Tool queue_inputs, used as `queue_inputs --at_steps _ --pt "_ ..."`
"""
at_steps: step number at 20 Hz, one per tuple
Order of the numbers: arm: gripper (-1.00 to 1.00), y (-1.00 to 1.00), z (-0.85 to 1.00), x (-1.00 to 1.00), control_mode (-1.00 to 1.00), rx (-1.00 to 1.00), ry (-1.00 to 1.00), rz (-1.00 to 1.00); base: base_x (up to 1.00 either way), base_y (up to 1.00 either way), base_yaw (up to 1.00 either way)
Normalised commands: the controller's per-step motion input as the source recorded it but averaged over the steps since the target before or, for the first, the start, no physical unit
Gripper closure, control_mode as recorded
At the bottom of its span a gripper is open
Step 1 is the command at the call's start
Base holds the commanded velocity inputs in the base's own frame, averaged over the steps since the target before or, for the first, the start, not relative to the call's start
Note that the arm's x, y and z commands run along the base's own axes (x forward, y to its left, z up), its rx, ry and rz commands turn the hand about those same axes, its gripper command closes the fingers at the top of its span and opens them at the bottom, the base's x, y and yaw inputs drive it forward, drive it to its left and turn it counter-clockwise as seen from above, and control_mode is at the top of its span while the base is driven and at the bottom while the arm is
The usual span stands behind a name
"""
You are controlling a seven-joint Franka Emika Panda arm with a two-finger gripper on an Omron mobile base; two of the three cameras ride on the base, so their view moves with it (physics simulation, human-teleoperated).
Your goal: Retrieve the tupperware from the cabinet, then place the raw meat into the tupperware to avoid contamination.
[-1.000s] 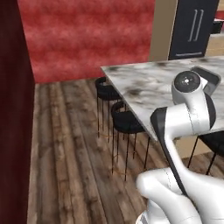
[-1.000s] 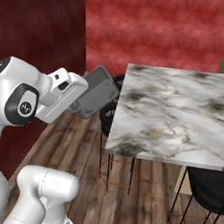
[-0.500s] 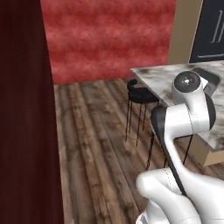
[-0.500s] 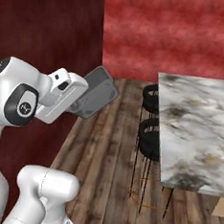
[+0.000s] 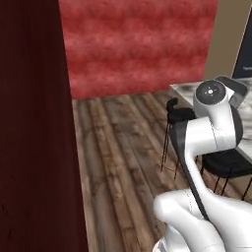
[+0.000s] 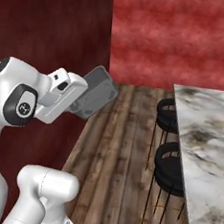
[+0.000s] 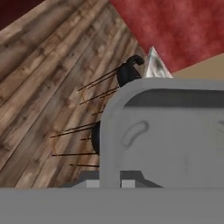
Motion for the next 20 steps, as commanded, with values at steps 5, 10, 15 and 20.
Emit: queue_inputs --at_steps 5,10,15,20 --pt "1.0 0.0 0.0 0.0 1.0 0.0 0.0 0.0 0.97 0.38 -0.03" --pt "1.0 0.0 0.0 0.0 1.0 0.0 0.0 0.0 0.92 0.56 -0.05" --pt "1.0 0.0 0.0 0.0 1.0 0.0 0.0 0.0 0.92 0.57 -0.06" --pt "1.0 0.0 0.0 0.0 1.0 0.0 0.0 0.0 0.92 0.35 -0.06"
